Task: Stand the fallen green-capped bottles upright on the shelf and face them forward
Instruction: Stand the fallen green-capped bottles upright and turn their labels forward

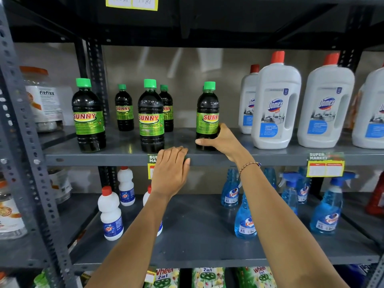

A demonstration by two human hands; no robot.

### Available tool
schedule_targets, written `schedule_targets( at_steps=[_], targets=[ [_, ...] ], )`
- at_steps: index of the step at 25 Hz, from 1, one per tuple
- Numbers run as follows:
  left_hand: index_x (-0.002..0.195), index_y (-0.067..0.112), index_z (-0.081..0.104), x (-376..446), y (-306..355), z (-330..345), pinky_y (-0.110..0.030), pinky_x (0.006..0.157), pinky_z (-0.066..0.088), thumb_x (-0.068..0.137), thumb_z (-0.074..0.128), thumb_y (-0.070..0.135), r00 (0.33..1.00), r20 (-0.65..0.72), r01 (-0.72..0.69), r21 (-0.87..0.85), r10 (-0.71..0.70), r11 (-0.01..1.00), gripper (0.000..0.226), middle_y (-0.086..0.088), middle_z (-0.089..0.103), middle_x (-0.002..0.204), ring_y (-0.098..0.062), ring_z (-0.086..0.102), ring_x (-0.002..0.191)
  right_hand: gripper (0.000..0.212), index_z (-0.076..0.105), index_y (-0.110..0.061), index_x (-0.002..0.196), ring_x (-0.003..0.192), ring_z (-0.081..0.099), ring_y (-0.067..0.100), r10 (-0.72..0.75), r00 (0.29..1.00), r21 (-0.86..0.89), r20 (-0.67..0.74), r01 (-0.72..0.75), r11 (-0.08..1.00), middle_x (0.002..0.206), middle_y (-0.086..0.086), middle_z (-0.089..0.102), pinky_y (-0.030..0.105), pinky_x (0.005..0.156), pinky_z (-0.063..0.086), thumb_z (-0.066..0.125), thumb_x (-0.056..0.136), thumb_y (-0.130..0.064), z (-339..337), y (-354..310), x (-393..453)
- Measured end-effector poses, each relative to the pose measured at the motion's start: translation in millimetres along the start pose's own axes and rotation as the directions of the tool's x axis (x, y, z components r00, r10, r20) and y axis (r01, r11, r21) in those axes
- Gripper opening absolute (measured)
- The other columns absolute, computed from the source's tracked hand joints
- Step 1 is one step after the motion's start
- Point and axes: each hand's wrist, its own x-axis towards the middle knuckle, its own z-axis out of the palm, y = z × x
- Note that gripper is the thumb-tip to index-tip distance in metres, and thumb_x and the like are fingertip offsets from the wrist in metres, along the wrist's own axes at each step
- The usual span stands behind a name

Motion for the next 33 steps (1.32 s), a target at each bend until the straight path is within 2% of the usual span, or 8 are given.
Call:
schedule_targets(
  at_steps=[6,9,11,13,16,21,28,33],
  targets=[
    [0.109,0.011,0.065,5.2,10.8,-13.1,-0.035,0.093,0.036,0.097,0.041,0.030,0.994,0.001,0.109,-0.098,-0.109,0.989,0.033,-0.005,0.069,0.108,-0.025,0.060,0.098,0.061,0.055,-0.014,0.124,0.107,0.061,0.014,-0.039,0.991,-0.019,0.126,0.041,0.999,0.116,0.004,0.067,0.020,0.083,0.047,0.083,0.070,-0.024,-0.8,-9.4,-6.2],
    [0.098,0.012,0.064,24.3,25.2,-30.7,-0.036,0.074,0.042,0.094,0.045,0.027,0.958,0.045,0.287,-0.179,-0.283,0.941,0.025,-0.005,0.070,0.093,-0.027,0.061,0.084,0.047,0.055,-0.019,0.120,0.110,0.059,0.009,-0.001,0.968,0.026,0.251,-0.006,1.000,0.116,-0.004,0.065,0.025,0.096,0.045,0.077,0.078,-0.016,-16.3,-11.5,-10.0],
    [0.108,0.012,0.060,49.2,29.2,-36.1,-0.035,0.070,0.043,0.094,0.050,0.025,0.914,0.151,0.404,-0.235,-0.377,0.884,0.022,-0.006,0.069,0.102,-0.030,0.062,0.092,0.056,0.050,-0.013,0.131,0.120,0.056,0.013,0.022,0.965,0.031,0.260,-0.031,0.999,0.125,-0.002,0.062,0.032,0.106,0.041,0.074,0.080,-0.009,-26.1,-9.0,-11.8],
    [0.123,0.010,0.053,79.6,28.3,-33.4,-0.038,0.081,0.046,0.094,0.053,0.034,0.837,0.364,0.507,-0.237,-0.408,0.829,0.038,-0.009,0.066,0.118,-0.032,0.060,0.108,0.057,0.047,-0.009,0.136,0.124,0.053,0.018,0.015,0.972,0.047,0.236,-0.027,0.999,0.129,0.003,0.060,0.034,0.108,0.040,0.070,0.083,-0.005,-30.3,-5.6,-13.2],
    [0.127,0.007,0.049,106.0,27.5,-25.1,-0.037,0.094,0.044,0.091,0.060,0.035,0.670,0.679,0.680,-0.402,-0.299,0.613,0.047,-0.011,0.060,0.126,-0.028,0.055,0.116,0.051,0.047,-0.005,0.136,0.117,0.056,0.017,0.001,0.978,0.074,0.209,-0.016,0.997,0.125,0.005,0.061,0.026,0.099,0.046,0.064,0.087,-0.003,-28.4,-5.0,-14.5],
    [0.128,0.010,0.054,101.9,24.4,-9.4,-0.043,0.107,0.042,0.086,0.070,0.016,0.690,0.664,0.720,-0.591,-0.287,0.363,0.046,-0.009,0.062,0.129,-0.023,0.057,0.120,0.044,0.051,-0.002,0.132,0.123,0.055,0.027,-0.011,0.993,-0.056,0.116,0.017,0.998,0.131,0.015,0.061,0.040,0.108,0.043,0.062,0.089,-0.003,-22.7,-5.4,-13.3],
    [0.128,0.012,0.055,100.3,29.8,-14.0,-0.030,0.098,0.044,0.083,0.073,0.019,0.714,0.643,0.695,-0.601,-0.277,0.395,0.049,-0.003,0.064,0.126,-0.014,0.058,0.110,0.042,0.057,-0.007,0.130,0.120,0.058,0.025,-0.024,0.996,-0.174,0.087,0.039,0.984,0.126,0.010,0.065,0.044,0.107,0.044,0.064,0.089,-0.011,-30.8,-3.9,-17.7],
    [0.128,0.013,0.055,95.4,30.0,-19.5,-0.035,0.104,0.043,0.084,0.072,0.022,0.729,0.638,0.676,-0.614,-0.248,0.407,0.048,-0.003,0.064,0.127,-0.017,0.058,0.116,0.045,0.055,-0.009,0.132,0.121,0.056,0.021,-0.049,0.996,-0.170,0.080,0.062,0.984,0.130,0.008,0.063,0.039,0.106,0.044,0.065,0.089,-0.013,-32.6,-3.9,-27.8]
  ],
)
